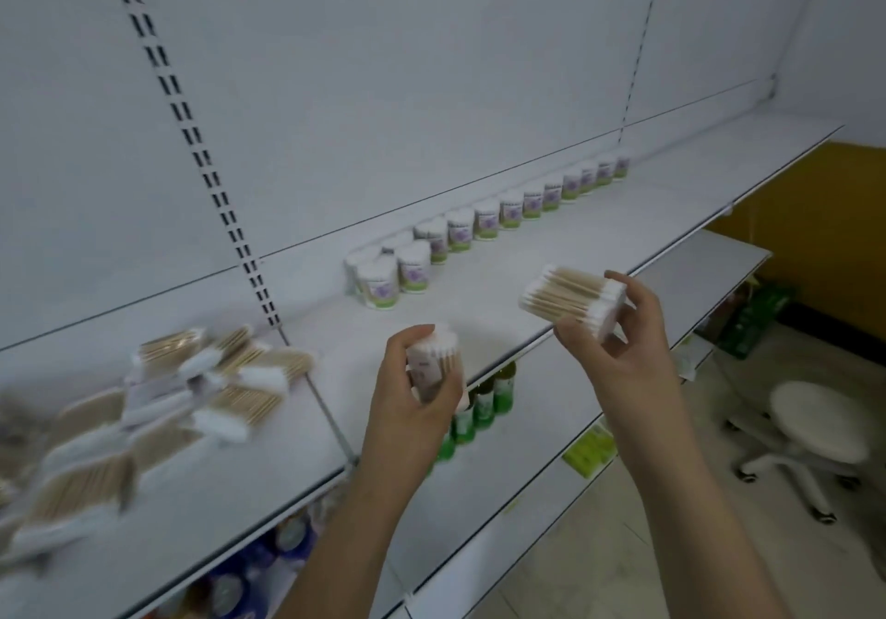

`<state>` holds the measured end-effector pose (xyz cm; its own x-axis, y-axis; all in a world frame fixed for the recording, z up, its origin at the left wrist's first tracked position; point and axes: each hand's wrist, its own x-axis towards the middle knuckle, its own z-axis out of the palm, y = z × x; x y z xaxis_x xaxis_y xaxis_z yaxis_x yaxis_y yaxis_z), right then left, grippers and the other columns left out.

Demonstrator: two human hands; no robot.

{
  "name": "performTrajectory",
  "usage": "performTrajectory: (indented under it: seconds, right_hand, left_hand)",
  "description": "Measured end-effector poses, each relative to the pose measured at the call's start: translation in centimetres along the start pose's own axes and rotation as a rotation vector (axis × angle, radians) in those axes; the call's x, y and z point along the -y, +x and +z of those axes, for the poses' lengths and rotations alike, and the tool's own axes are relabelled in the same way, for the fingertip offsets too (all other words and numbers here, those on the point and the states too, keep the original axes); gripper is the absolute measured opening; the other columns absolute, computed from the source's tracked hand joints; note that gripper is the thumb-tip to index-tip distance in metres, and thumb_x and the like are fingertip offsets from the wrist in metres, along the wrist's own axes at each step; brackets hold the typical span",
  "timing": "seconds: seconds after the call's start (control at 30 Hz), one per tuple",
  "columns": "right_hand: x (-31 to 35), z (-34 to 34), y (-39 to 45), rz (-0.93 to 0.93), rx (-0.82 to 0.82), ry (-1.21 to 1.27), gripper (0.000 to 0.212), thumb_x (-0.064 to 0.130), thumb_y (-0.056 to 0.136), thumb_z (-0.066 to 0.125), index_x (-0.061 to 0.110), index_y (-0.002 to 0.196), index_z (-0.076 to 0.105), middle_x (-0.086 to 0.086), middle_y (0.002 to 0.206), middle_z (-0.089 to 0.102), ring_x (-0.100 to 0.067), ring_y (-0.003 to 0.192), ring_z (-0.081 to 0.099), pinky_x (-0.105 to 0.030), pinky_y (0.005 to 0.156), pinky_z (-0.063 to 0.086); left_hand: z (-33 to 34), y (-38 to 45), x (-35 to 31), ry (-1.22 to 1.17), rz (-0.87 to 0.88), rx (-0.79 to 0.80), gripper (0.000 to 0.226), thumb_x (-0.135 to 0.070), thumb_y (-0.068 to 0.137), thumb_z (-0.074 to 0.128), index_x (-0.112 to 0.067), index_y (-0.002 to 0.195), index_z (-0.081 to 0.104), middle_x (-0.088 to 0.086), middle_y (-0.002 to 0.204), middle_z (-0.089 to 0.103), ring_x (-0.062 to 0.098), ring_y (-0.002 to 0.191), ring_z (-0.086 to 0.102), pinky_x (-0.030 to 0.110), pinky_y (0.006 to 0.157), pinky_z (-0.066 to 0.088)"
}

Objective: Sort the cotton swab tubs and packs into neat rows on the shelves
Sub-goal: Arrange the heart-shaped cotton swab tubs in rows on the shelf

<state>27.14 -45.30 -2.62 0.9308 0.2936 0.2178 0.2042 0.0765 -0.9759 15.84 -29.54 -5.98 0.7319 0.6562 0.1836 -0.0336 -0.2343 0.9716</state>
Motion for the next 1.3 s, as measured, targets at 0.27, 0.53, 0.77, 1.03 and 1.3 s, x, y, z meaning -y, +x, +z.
performTrajectory:
  seconds: [0.27,0.53,0.77,1.03,1.3]
  right_hand:
    - [-3.5,1.9,12.5,-0.051,0.025,-0.200,0.059,0.037,0.085,0.071,0.046,0.136,0.041,0.013,0.122,0.060,-0.005,0.097,0.066,-0.036,0.084,0.059]
    - [-5.7,4.9,24.0,-0.169,0.200,-0.492,0.059,0.042,0.086,0.071,0.046,0.138,0.045,0.017,0.102,0.063,0.002,0.078,0.061,-0.007,0.070,0.046]
    - [-8.9,7.3,28.9,-0.160,0.380,-0.504,0.059,0.045,0.074,0.082,0.037,0.124,0.052,0.023,0.100,0.061,0.008,0.080,0.059,-0.002,0.066,0.043]
    - [-11.3,8.8,32.4,-0.263,0.554,-0.564,0.048,0.036,0.069,0.083,0.028,0.110,0.059,0.015,0.094,0.062,0.004,0.078,0.056,-0.006,0.063,0.038]
    - [-13.6,8.6,33.2,-0.309,0.672,-0.526,0.061,0.025,0.077,0.080,0.032,0.131,0.052,0.010,0.105,0.060,0.004,0.079,0.059,-0.002,0.069,0.039]
  left_hand:
    - [4.6,11.3,2.0,-0.041,0.053,-0.017,0.043,-0.015,0.089,0.072,-0.032,0.123,0.054,-0.011,0.118,0.062,-0.004,0.097,0.063,0.010,0.072,0.050]
    - [7.1,19.0,2.7,0.404,0.203,-0.156,0.056,-0.039,0.083,0.075,-0.043,0.132,0.047,-0.016,0.119,0.046,-0.003,0.102,0.052,0.018,0.072,0.053]
    - [7.5,21.6,3.1,0.566,0.235,-0.191,0.060,-0.045,0.080,0.077,-0.050,0.125,0.037,-0.022,0.117,0.037,-0.003,0.098,0.049,0.006,0.066,0.045]
    - [9.0,23.9,4.4,1.133,0.341,-0.374,0.043,-0.060,0.083,0.056,-0.028,0.112,0.056,-0.007,0.101,0.060,0.020,0.091,0.057,0.033,0.072,0.044]
    - [9.2,24.1,6.3,1.338,0.254,-0.425,0.043,-0.056,0.082,0.060,-0.021,0.105,0.066,0.000,0.099,0.064,0.029,0.096,0.054,0.041,0.080,0.035]
